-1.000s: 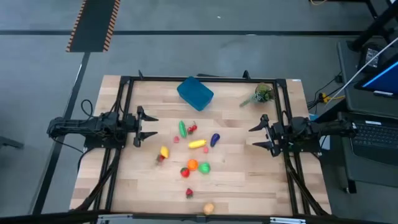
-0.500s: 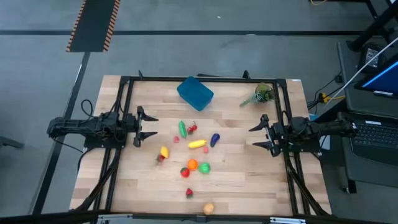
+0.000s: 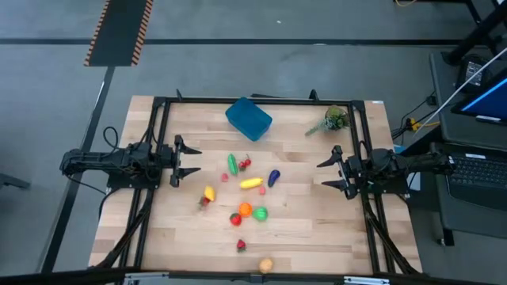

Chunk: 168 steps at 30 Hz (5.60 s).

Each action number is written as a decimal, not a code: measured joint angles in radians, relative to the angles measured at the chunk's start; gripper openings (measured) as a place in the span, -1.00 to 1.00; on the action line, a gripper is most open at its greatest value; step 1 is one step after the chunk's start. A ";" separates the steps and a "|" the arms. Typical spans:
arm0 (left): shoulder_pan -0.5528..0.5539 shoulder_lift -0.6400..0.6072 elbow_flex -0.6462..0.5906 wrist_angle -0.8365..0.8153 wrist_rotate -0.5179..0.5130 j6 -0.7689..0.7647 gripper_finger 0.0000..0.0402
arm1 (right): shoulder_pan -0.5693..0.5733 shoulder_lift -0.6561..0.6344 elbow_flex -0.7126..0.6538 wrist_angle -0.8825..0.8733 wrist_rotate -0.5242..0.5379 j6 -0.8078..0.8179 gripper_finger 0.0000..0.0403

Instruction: Pick and placing Produce into tupperware

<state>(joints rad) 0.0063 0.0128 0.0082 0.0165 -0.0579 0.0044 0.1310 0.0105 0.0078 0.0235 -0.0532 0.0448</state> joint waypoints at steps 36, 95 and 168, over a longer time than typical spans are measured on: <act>0.000 0.000 0.000 0.000 0.000 0.000 0.37 | 0.000 0.000 0.000 0.000 0.000 0.000 0.48; 0.000 0.000 0.000 0.000 0.000 0.000 0.37 | 0.000 0.000 0.000 0.002 0.008 -0.075 0.48; 0.000 0.000 0.000 0.023 -0.123 0.000 0.37 | 0.000 0.000 0.000 0.024 -0.018 0.211 0.48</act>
<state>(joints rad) 0.0063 0.0132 0.0083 0.0391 -0.1806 0.0044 0.1314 0.0105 0.0079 0.0475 -0.0715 0.2553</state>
